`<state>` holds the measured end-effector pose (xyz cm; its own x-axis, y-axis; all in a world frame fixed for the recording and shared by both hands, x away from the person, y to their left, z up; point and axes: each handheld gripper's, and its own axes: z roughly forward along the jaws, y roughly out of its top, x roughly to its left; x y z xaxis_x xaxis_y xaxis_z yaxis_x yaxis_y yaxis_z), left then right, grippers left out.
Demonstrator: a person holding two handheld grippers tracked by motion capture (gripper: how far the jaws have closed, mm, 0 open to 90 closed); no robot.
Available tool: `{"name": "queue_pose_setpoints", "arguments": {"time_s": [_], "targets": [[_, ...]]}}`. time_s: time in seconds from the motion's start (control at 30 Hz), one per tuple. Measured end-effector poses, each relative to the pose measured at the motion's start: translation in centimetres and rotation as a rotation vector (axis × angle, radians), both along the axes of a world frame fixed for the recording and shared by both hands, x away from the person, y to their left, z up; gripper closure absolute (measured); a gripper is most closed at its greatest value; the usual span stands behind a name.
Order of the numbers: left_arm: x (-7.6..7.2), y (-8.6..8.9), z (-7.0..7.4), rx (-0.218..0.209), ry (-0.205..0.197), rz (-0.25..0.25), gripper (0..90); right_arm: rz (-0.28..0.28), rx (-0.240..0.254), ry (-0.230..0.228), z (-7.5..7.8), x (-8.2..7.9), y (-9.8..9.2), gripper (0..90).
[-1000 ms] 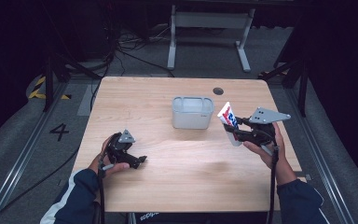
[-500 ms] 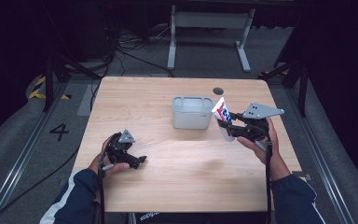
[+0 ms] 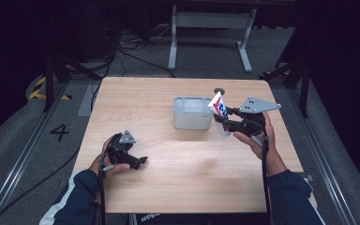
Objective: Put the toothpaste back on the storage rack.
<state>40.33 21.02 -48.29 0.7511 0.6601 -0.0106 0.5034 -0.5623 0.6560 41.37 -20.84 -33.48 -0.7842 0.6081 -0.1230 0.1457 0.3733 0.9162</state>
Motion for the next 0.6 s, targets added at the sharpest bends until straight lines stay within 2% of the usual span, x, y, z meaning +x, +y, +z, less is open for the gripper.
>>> {"name": "queue_pose_setpoints", "arguments": {"time_s": [0.6], "targets": [[0.0, 0.0, 0.0, 0.0, 0.0, 0.0, 0.1, -0.001, 0.039, -0.024, 1.4, 1.3, 1.4, 61.6]]}}
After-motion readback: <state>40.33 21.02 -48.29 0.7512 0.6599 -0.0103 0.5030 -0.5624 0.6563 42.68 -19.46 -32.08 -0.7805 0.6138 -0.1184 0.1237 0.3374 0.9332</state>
